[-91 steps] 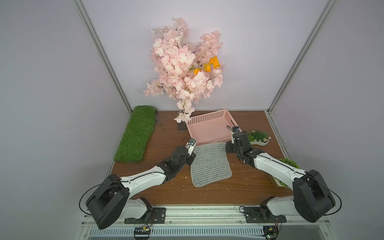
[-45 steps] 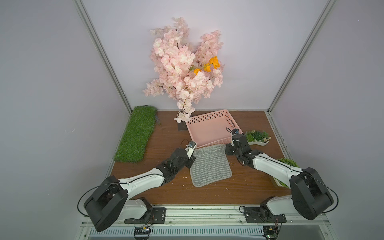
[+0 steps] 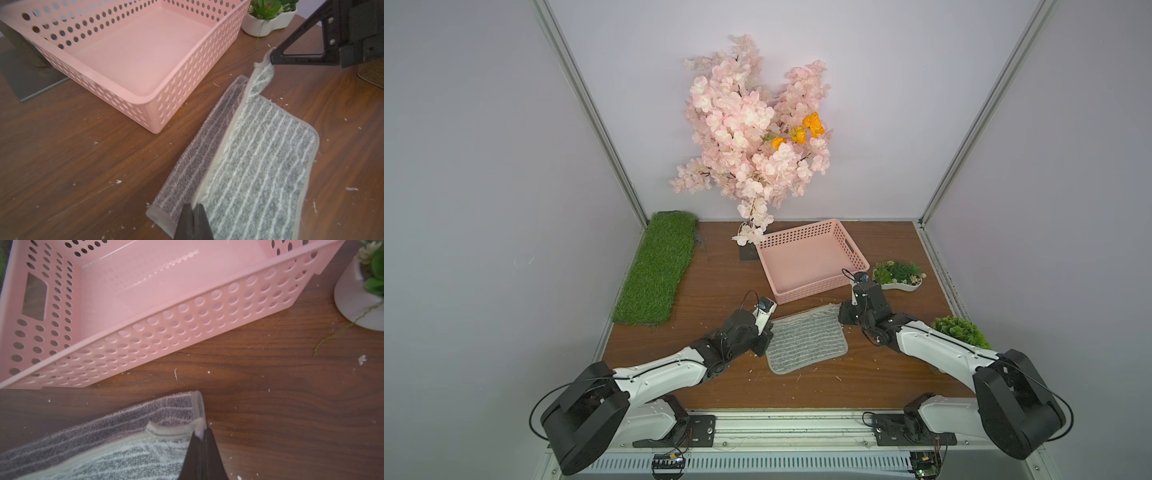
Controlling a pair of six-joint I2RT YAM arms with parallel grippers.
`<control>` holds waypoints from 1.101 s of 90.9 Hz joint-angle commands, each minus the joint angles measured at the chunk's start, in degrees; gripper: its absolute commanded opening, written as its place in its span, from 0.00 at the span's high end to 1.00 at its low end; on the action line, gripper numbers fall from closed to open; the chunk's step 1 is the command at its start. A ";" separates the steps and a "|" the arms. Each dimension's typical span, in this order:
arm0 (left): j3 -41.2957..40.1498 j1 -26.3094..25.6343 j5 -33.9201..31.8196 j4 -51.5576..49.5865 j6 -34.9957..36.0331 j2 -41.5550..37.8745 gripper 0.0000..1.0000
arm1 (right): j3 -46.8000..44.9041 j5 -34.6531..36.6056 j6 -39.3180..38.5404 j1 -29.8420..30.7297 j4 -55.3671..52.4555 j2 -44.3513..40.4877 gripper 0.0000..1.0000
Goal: Fold the square dishcloth
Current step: Fold the cleaning item at the center of the board.
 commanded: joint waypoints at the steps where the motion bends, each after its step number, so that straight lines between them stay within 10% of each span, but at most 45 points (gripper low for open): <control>1: -1.40 -1.61 0.66 -1.81 -3.37 -1.31 0.99 | -1.16 0.28 1.76 0.05 0.02 -2.43 1.00; 100: -8.11 -2.76 11.82 -4.86 -10.05 -11.00 0.99 | -14.63 -8.47 7.77 0.12 -1.19 -20.24 1.00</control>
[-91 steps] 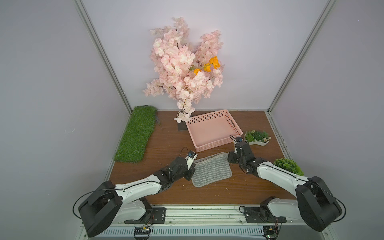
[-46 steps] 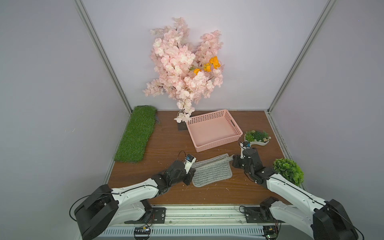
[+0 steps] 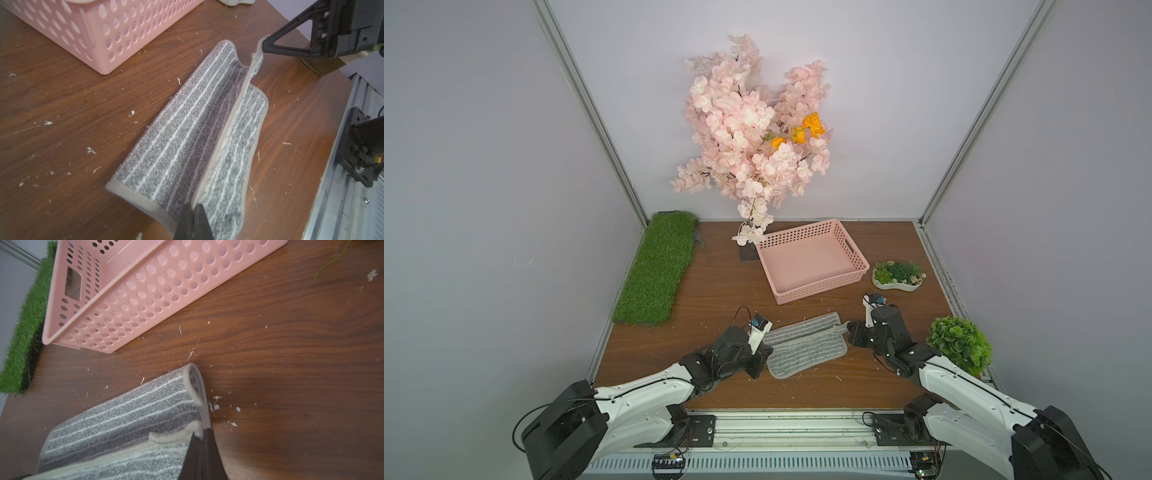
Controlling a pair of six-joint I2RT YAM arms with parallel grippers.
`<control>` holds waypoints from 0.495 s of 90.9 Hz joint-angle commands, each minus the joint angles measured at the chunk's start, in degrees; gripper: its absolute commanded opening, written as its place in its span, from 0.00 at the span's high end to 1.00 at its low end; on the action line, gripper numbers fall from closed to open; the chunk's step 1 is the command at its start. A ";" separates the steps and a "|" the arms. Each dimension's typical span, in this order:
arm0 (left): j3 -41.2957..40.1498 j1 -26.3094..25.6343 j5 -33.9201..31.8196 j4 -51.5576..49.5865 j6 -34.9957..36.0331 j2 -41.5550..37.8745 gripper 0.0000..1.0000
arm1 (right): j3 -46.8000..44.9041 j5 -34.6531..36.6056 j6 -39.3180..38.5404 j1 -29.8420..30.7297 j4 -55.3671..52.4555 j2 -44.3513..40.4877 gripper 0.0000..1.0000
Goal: Fold the square dishcloth
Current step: Fold the cleaning item at the center of the board.
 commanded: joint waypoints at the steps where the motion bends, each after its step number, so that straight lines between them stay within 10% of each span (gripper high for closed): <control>1: -0.31 -0.66 2.62 -1.26 -0.60 -1.52 0.99 | -0.35 -1.73 0.68 0.09 -0.92 -1.54 1.00; 45: -1.50 -2.20 5.02 -0.90 -3.34 -2.38 0.99 | -0.45 -1.23 1.79 0.05 -3.50 -1.88 1.00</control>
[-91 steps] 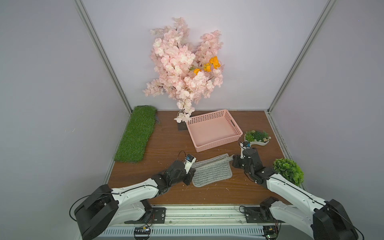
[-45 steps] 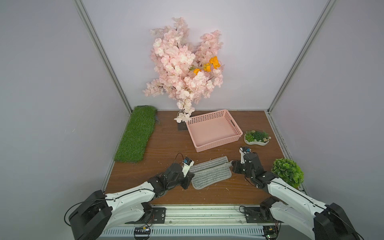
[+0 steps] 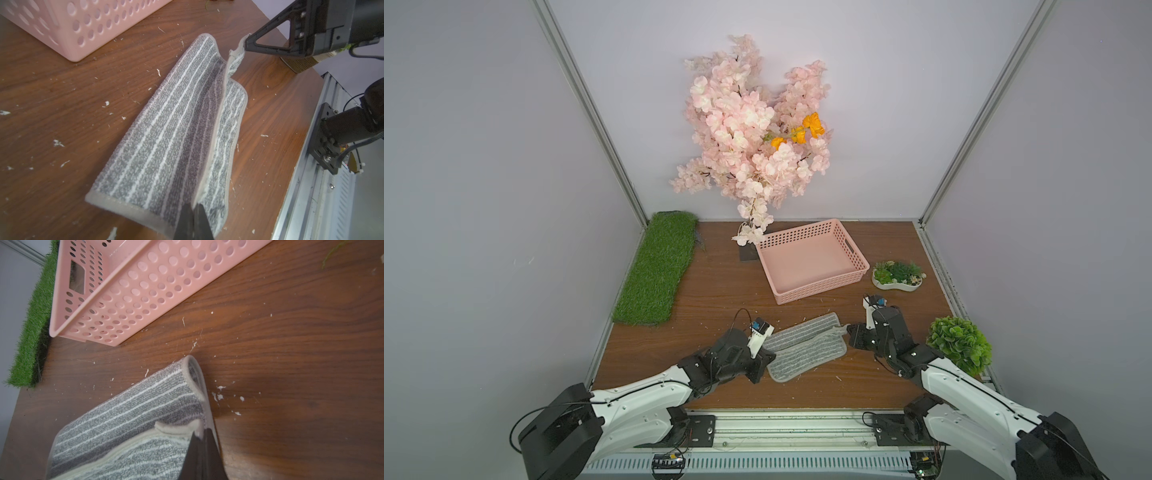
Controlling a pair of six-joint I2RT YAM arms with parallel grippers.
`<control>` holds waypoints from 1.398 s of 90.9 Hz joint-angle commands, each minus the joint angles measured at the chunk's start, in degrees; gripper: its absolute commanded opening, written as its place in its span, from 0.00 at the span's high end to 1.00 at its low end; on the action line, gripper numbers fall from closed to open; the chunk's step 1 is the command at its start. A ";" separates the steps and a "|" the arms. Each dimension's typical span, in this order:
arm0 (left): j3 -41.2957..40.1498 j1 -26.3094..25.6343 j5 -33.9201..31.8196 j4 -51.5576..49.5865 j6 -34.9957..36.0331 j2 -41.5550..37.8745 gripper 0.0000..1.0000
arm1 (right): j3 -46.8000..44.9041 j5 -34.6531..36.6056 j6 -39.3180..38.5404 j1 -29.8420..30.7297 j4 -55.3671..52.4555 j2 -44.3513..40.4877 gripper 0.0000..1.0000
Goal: Fold the square dishcloth
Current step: Fold the cleaning item at the center of the board.
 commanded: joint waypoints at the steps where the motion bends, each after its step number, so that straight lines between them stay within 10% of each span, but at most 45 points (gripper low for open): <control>1: -0.81 -0.78 1.00 -0.55 -1.10 -1.48 0.99 | -0.38 0.46 0.74 0.03 -0.90 -0.27 1.00; 78: -4.62 -7.71 5.76 2.46 -9.22 -0.33 0.93 | -1.40 2.17 2.74 -0.07 -2.98 -0.06 1.00; 106: -4.17 -7.82 6.26 0.62 -9.75 -0.93 0.67 | -0.98 5.69 4.19 -0.09 -6.44 0.89 0.63; 127: -1.86 -7.82 6.51 -3.15 -10.21 -1.82 0.70 | 1.11 9.07 3.76 -0.07 -9.91 -0.67 0.55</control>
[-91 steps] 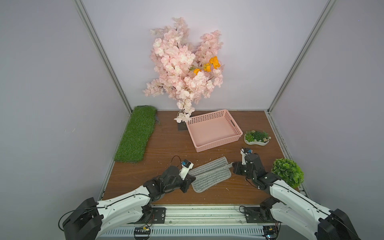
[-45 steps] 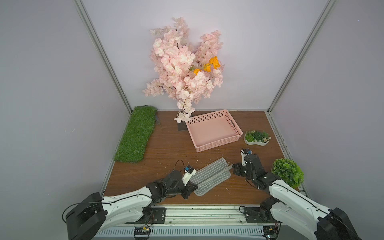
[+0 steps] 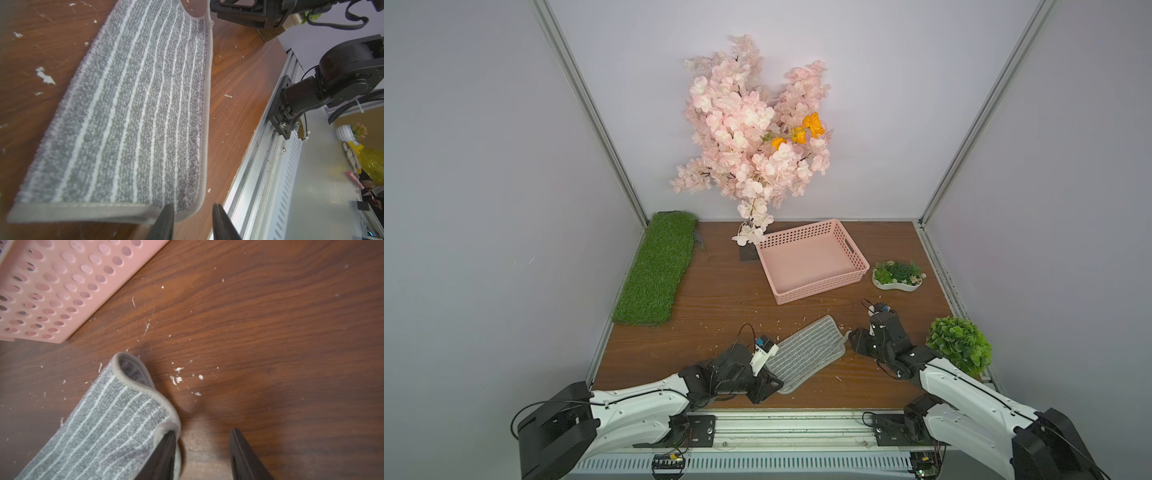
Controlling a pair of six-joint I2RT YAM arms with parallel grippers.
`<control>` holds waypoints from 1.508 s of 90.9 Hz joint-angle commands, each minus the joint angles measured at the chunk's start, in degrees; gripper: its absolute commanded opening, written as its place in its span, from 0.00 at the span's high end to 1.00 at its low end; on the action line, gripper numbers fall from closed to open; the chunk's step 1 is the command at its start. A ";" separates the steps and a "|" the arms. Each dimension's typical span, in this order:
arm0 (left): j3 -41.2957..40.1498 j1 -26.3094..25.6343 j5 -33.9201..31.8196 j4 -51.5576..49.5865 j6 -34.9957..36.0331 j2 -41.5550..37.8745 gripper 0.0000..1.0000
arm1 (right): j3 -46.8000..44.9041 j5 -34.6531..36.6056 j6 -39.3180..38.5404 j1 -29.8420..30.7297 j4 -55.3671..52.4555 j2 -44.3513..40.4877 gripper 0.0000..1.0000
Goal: Fold the square dishcloth
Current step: Fold the cleaning item at the center of the board, then smooth out the cleaning item at the center of the board.
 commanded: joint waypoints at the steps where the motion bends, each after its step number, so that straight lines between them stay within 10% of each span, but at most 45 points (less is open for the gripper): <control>1: 2.47 -0.41 -0.09 -3.88 -0.36 -0.18 0.70 | 2.22 3.74 -0.22 -0.03 -3.50 -1.79 0.55; 39: 15.22 -0.40 -12.65 -6.91 1.19 4.66 0.75 | 6.75 -0.93 -1.65 2.21 -0.33 -6.76 0.74; 85: 5.93 -0.84 -6.11 -1.30 -4.76 13.62 0.78 | -3.30 -10.35 5.22 7.97 12.69 5.12 0.80; 137: 3.35 6.52 -24.79 -2.88 -3.58 10.01 0.85 | -3.62 -7.26 4.86 7.39 20.26 4.93 0.80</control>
